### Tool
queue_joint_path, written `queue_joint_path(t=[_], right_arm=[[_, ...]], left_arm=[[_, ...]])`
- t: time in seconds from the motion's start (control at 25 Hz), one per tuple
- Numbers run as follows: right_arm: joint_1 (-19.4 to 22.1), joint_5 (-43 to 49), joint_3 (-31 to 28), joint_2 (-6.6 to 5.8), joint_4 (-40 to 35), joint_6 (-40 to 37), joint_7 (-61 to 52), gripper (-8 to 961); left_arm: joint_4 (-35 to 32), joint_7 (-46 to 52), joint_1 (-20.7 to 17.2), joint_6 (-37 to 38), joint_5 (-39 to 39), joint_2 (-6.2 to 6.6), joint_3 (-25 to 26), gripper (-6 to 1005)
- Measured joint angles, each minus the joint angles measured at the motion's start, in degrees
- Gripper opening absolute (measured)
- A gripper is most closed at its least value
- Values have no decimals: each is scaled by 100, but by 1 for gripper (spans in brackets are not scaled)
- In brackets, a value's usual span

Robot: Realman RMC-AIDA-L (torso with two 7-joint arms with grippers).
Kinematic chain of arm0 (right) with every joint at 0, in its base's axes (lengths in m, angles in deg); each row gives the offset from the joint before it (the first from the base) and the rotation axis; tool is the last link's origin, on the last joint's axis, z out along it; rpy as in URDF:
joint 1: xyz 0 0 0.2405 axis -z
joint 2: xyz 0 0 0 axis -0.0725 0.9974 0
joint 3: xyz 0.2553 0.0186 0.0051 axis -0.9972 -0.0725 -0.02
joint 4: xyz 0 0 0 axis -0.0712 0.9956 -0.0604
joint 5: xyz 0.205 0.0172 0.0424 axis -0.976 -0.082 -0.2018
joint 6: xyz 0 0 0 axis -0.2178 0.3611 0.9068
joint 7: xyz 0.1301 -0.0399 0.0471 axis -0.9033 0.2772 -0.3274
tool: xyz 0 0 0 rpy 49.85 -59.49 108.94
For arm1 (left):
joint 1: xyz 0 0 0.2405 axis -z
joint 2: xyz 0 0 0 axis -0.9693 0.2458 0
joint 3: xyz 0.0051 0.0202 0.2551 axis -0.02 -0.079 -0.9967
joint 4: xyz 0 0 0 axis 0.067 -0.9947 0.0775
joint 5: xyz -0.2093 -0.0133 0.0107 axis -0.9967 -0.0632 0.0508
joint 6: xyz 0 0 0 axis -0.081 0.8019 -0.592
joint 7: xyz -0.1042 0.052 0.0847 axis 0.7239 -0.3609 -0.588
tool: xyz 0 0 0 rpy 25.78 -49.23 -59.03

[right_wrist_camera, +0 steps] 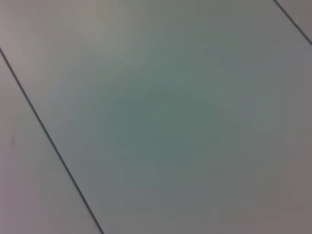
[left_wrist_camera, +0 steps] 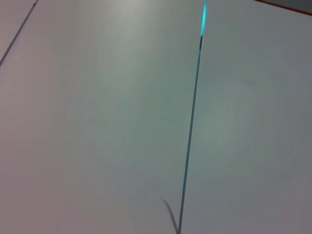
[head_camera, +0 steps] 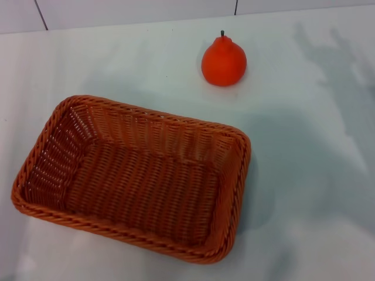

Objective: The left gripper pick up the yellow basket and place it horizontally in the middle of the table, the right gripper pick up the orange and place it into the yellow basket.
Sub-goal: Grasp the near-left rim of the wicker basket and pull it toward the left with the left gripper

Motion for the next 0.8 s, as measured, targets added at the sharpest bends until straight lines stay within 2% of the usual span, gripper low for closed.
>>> queue_joint_path(t=[0.16, 0.28, 0.48, 0.8], right_arm=[[0, 0, 0, 0, 5, 2, 0, 930], [0, 0, 0, 0, 14, 24, 0, 930], [0, 0, 0, 0, 24, 30, 0, 929], [-7, 0, 0, 0, 73, 35, 0, 929]], left_arm=[[0, 0, 7, -4, -2, 9, -8, 530], [0, 0, 16, -3, -3, 9, -9, 555], [0, 0, 16, 0, -3, 1, -9, 712], [0, 0, 7, -37, -6, -3, 5, 633]])
